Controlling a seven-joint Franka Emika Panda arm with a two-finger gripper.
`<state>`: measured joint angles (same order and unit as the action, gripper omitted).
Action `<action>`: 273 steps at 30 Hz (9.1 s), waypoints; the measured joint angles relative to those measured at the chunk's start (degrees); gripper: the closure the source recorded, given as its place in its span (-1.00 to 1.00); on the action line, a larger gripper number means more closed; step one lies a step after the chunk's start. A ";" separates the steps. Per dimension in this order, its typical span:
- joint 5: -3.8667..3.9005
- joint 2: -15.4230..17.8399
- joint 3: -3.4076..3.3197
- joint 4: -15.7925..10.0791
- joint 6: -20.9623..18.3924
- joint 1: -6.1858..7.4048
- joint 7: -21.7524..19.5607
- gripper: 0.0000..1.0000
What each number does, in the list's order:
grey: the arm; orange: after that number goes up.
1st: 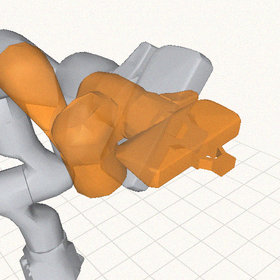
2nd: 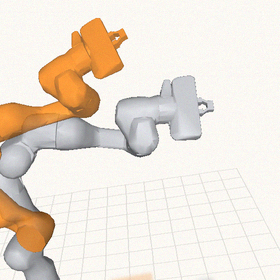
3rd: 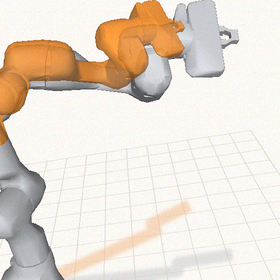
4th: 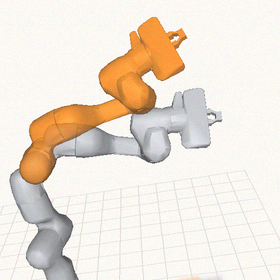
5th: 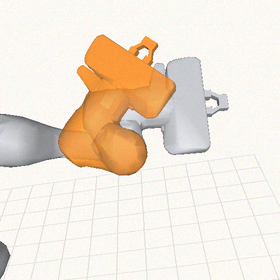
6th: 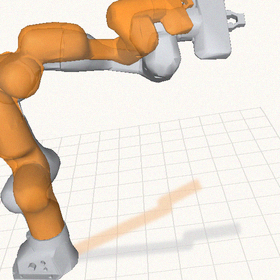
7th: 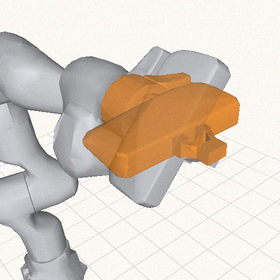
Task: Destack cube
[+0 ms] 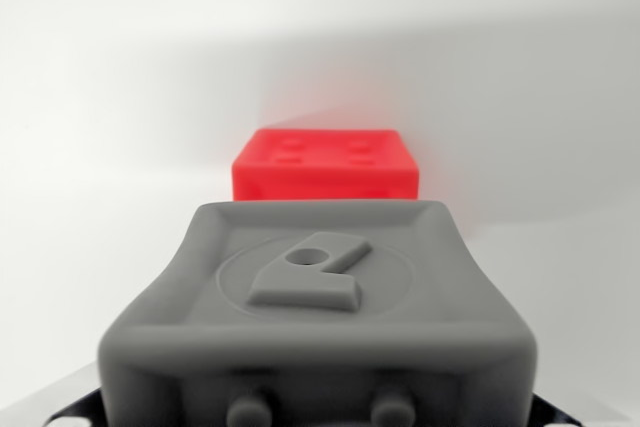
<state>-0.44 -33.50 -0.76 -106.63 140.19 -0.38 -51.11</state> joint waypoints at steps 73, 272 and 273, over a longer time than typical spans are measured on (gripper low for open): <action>0.00 10.23 0.24 -17.69 7.11 8.83 -13.98 1.00; 0.21 35.44 0.22 -23.94 -11.28 18.49 -28.00 -1.00; 0.21 35.69 0.22 -23.71 -11.78 18.49 -28.00 -1.00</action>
<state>-0.23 2.19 -0.54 -130.34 128.40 18.11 -79.11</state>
